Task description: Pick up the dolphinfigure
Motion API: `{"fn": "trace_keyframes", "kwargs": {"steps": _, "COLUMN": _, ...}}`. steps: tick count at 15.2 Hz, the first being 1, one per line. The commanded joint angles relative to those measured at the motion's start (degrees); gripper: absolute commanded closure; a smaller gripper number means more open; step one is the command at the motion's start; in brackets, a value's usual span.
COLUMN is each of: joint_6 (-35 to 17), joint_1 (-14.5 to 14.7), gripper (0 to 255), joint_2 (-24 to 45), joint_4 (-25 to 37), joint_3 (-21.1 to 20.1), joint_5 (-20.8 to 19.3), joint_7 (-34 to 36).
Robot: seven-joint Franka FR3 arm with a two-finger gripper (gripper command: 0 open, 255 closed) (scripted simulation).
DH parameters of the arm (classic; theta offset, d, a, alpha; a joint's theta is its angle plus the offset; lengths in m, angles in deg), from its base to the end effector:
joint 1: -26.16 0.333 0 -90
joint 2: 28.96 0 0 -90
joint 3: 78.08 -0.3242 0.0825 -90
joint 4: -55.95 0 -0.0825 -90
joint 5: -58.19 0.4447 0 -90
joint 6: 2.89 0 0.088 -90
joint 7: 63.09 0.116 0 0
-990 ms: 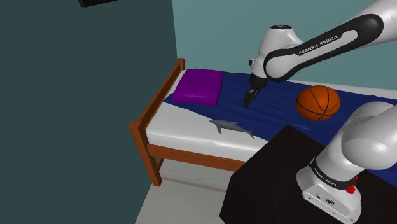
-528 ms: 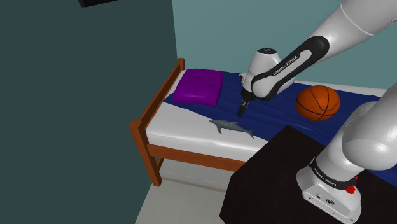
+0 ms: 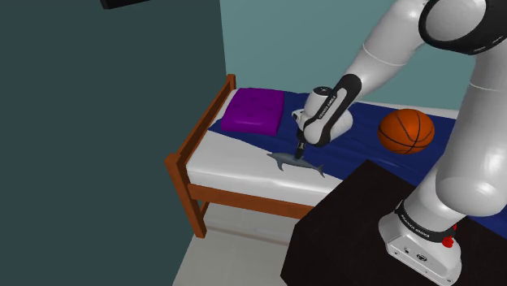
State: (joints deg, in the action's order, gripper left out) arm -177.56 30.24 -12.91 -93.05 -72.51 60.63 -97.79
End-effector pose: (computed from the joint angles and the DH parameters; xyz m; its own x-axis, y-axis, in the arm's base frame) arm 0.4694 -0.0196 0.1145 0.8448 0.5189 0.1301 0.5080 -0.8544 0.1093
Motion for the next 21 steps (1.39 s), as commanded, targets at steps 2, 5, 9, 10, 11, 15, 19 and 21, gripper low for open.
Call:
{"fn": "trace_keyframes", "kwargs": {"steps": 2, "joint_6": -4.0, "joint_1": -0.8, "gripper": 0, "joint_2": 6.5, "joint_4": 3.3, "joint_3": -1.0, "joint_5": -0.6, "joint_7": -2.0}}
{"fn": "trace_keyframes", "kwargs": {"steps": 5, "joint_6": -6.1, "joint_1": -1.4, "gripper": 0, "joint_2": 9.4, "joint_4": 4.2, "joint_3": -1.6, "joint_5": -0.5, "joint_7": -2.1}}
{"fn": "trace_keyframes", "kwargs": {"steps": 9, "joint_6": -9.0, "joint_1": -2.1, "gripper": 0, "joint_2": 13.9, "joint_4": 5.7, "joint_3": -2.4, "joint_5": -0.4, "joint_7": -2.1}}
{"fn": "trace_keyframes", "kwargs": {"steps": 10, "joint_6": -9.0, "joint_1": -2.1, "gripper": 0, "joint_2": 13.9, "joint_4": 5.7, "joint_3": -2.4, "joint_5": -0.4, "joint_7": -2.1}}
{"fn": "trace_keyframes", "kwargs": {"steps": 11, "joint_6": -9.0, "joint_1": -2.1, "gripper": 0, "joint_2": 13.9, "joint_4": 5.7, "joint_3": -2.4, "joint_5": -0.4, "joint_7": -2.1}}
{"fn": "trace_keyframes", "kwargs": {"steps": 15, "joint_6": -9.0, "joint_1": -2.0, "gripper": 255, "joint_2": 13.9, "joint_4": 5.8, "joint_3": -2.4, "joint_5": -0.4, "joint_7": -2.1}}
{"fn": "trace_keyframes", "kwargs": {"steps": 19, "joint_6": -9.0, "joint_1": -2.1, "gripper": 255, "joint_2": 14.0, "joint_4": 5.8, "joint_3": -2.4, "joint_5": -0.4, "joint_7": -2.1}}
{"fn": "trace_keyframes", "kwargs": {"steps": 21, "joint_6": -9.0, "joint_1": -2.1, "gripper": 255, "joint_2": 13.9, "joint_4": 5.7, "joint_3": -2.4, "joint_5": -0.4, "joint_7": -2.1}}
